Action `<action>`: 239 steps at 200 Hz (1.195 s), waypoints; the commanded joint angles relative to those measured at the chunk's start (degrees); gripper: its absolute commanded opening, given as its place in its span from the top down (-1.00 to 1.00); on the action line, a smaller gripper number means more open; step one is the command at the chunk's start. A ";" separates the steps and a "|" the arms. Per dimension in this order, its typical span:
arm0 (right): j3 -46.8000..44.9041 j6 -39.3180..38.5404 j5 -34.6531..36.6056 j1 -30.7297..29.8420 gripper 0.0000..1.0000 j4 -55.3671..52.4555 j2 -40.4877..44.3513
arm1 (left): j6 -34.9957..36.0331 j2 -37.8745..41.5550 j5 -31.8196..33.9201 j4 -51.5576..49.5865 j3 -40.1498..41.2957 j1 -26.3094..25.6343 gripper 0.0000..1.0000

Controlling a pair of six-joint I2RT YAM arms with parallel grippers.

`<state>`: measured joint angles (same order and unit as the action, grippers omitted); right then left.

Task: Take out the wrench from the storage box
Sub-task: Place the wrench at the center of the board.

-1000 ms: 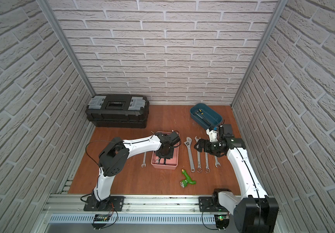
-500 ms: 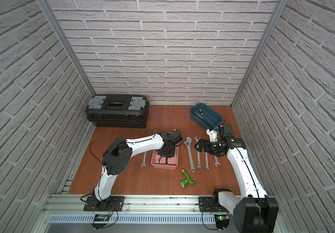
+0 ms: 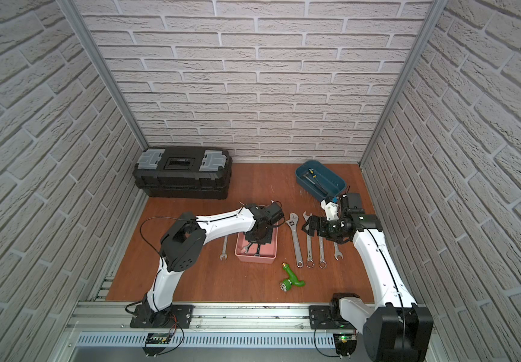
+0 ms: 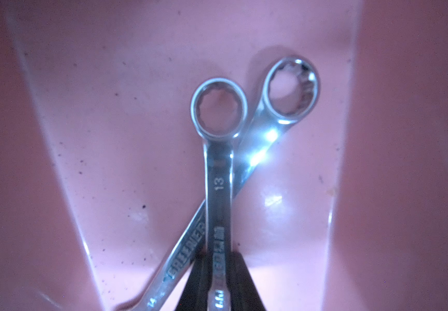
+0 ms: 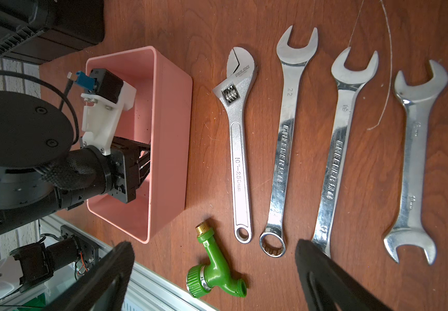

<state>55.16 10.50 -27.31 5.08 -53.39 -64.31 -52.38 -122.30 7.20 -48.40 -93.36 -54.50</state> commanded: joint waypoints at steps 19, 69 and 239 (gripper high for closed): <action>-0.14 -0.23 -1.44 0.41 -0.96 0.15 1.29 | -0.53 4.04 4.10 -5.46 -3.36 0.14 0.93; 0.13 -0.37 -2.90 0.46 -0.96 0.11 1.45 | 0.55 9.03 4.79 -10.03 -5.43 0.69 0.93; -0.73 3.99 -5.98 -4.21 -0.92 3.51 -0.04 | 13.05 31.99 4.41 -6.75 20.85 20.10 0.92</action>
<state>53.76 13.74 -33.47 2.22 -50.63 -64.07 -43.07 -91.22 12.75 -60.97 -76.84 -36.99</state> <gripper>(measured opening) 0.962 0.149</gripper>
